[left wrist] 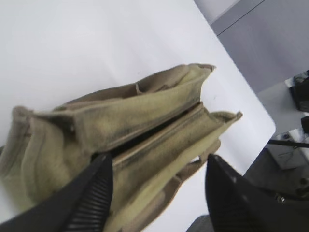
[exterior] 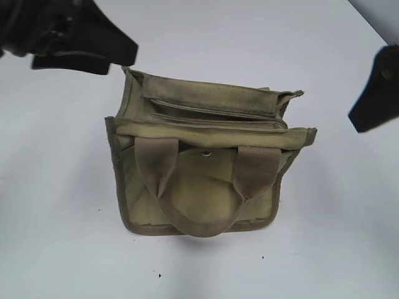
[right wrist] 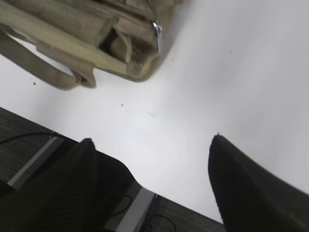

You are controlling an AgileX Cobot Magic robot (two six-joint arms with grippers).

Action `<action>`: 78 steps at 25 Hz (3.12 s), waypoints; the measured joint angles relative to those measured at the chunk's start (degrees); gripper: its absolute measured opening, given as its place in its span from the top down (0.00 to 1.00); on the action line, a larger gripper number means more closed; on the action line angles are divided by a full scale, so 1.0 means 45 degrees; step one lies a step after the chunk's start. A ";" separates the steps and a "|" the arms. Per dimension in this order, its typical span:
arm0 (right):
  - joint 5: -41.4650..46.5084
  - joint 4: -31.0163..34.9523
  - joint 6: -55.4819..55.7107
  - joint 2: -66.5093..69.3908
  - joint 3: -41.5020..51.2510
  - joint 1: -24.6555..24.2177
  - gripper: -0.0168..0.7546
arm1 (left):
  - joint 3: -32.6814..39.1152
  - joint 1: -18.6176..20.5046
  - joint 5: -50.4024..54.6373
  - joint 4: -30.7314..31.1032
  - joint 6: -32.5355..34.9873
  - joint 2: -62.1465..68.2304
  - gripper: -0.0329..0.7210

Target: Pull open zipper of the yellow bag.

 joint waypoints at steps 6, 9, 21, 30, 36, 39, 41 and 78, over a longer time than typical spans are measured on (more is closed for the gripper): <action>0.0005 -0.0596 0.0795 -0.3161 0.3056 0.0000 0.25 | 0.0253 0.0000 0.2029 0.6023 -0.4055 -0.3613 0.32; 0.0015 -0.0626 0.0939 -0.5168 0.4612 0.0000 0.25 | 0.1343 0.0000 0.2533 0.7786 -0.5310 -0.5614 0.31; -0.0143 -0.1504 0.1008 -1.1938 0.8342 0.0000 0.25 | 0.7197 0.0000 0.3225 1.0167 -0.5955 -1.4990 0.31; -0.1263 -0.1606 0.1008 -1.3052 0.8736 0.0000 0.25 | 0.7574 0.0000 0.2816 1.0237 -0.5955 -1.7634 0.31; -0.1404 -0.1712 0.1008 -1.3052 0.8894 0.0000 0.25 | 0.7599 0.0000 0.2761 1.0245 -0.5965 -1.7634 0.32; -0.1415 -0.1728 0.1008 -1.3052 0.8894 0.0000 0.25 | 0.7599 0.0000 0.2749 1.0245 -0.5965 -1.7634 0.32; -0.1417 -0.1731 0.1008 -1.3052 0.8894 0.0000 0.25 | 0.7599 0.0000 0.2749 1.0245 -0.5965 -1.7634 0.33; -0.1599 0.0176 0.1008 -1.6451 0.8894 -0.2663 0.25 | 0.7599 0.3959 0.2748 1.0245 -0.5965 -1.7634 0.35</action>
